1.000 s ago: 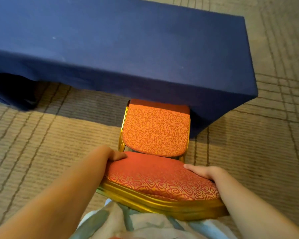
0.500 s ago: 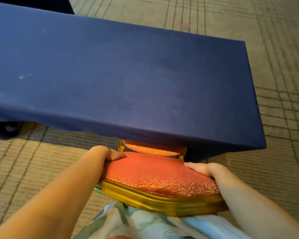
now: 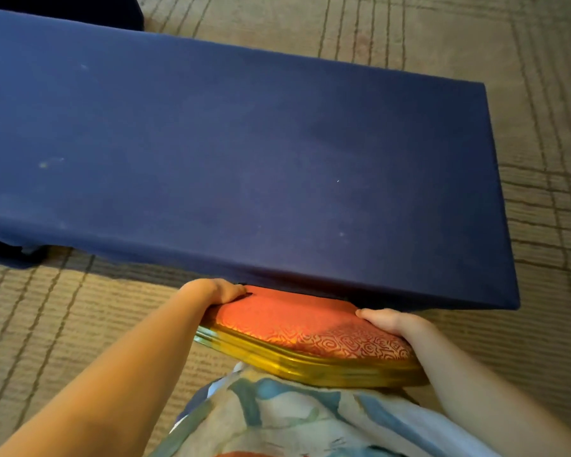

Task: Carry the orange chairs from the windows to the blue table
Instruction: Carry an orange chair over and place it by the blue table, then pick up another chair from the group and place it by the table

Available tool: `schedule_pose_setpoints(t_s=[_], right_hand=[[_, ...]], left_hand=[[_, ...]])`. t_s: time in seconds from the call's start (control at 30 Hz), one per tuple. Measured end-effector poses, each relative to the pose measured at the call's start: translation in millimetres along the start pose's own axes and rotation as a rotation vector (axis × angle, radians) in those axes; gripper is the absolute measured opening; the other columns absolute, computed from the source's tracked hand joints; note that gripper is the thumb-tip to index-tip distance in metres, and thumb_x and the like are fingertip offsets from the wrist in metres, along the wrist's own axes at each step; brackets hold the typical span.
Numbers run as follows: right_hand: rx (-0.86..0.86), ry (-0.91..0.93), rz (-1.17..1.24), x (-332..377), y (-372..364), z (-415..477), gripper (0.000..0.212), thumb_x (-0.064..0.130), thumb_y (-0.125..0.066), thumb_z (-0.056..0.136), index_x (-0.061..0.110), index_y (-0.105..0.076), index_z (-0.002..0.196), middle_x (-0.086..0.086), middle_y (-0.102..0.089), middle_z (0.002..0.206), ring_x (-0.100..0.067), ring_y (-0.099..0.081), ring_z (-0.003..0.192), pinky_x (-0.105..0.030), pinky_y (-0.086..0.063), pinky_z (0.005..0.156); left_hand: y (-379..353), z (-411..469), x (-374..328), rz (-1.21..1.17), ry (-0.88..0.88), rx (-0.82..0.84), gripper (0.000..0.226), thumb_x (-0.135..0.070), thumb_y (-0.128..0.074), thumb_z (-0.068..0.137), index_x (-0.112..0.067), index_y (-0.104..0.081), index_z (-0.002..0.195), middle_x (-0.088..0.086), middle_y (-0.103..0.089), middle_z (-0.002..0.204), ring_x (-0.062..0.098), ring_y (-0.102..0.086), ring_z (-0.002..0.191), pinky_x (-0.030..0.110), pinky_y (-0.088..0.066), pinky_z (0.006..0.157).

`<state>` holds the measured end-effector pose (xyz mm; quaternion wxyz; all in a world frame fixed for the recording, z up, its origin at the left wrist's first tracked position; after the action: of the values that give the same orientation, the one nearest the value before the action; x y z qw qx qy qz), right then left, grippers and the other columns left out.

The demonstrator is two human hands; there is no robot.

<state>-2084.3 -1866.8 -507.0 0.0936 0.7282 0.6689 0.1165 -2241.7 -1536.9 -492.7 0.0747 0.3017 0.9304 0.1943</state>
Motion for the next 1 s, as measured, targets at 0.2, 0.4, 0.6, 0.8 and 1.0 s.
schedule_pose_setpoints(t_s=[0.2,0.4,0.6,0.8,1.0], right_hand=[[-0.153,0.174,-0.097,34.4,3.0,-40.1,0.053,0.056,-0.052,0.092,0.012,-0.068,0.118,-0.007,-0.065,0.123,-0.022,-0.062,0.102,-0.03,-0.044,0.089],[-0.343,0.373,0.05,63.5,-5.1,-100.1,0.042,0.046,-0.057,0.094,0.014,-0.069,0.118,-0.004,-0.067,0.115,-0.02,-0.062,0.101,-0.033,-0.046,0.089],[-0.635,0.542,0.213,56.0,-12.9,-173.5,0.038,0.041,-0.057,0.093,0.019,-0.063,0.123,0.002,-0.064,0.12,-0.021,-0.059,0.114,-0.034,-0.044,0.087],[-0.774,0.651,0.374,26.9,-13.2,-234.4,0.045,0.037,-0.059,0.094,0.024,-0.051,0.136,0.0,-0.055,0.134,-0.017,-0.054,0.116,-0.031,-0.045,0.089],[-0.885,0.723,0.458,-10.1,8.6,-289.8,0.048,0.041,-0.061,0.092,0.028,-0.049,0.137,0.002,-0.053,0.135,-0.012,-0.051,0.109,-0.03,-0.044,0.084]], left_hand=[[13.5,-31.4,-7.4,-0.028,-0.096,-0.163,0.061,-0.052,-0.045,0.094,-0.007,-0.053,0.134,0.014,-0.05,0.141,0.031,-0.048,0.127,0.039,-0.037,0.105],[20.8,-74.3,-30.2,-0.168,-0.326,-0.32,0.043,-0.04,-0.05,0.094,-0.002,-0.065,0.106,0.017,-0.066,0.113,0.033,-0.06,0.104,0.037,-0.046,0.092],[23.0,-137.5,-47.1,-0.279,-0.58,-0.458,0.025,-0.035,-0.053,0.091,-0.013,-0.059,0.08,0.007,-0.06,0.079,0.025,-0.056,0.076,0.039,-0.049,0.078],[14.6,-211.1,-68.0,-0.47,-0.833,-0.496,0.024,-0.042,-0.049,0.073,-0.018,-0.05,0.078,0.006,-0.047,0.075,0.017,-0.042,0.071,0.034,-0.036,0.071],[11.0,-272.2,-96.3,-0.582,-0.965,-0.571,0.018,-0.027,-0.055,0.091,-0.021,-0.065,0.105,0.002,-0.069,0.107,0.02,-0.064,0.098,0.04,-0.051,0.091]])
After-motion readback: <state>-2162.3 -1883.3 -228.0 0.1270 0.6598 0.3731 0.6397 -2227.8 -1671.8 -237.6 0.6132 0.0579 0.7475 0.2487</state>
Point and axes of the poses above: each hand's wrist, its own z-axis towards the middle knuckle, its own y-axis out of the back of the hand, x = y × z, the point moved 6 cm from there along z, towards the middle knuckle
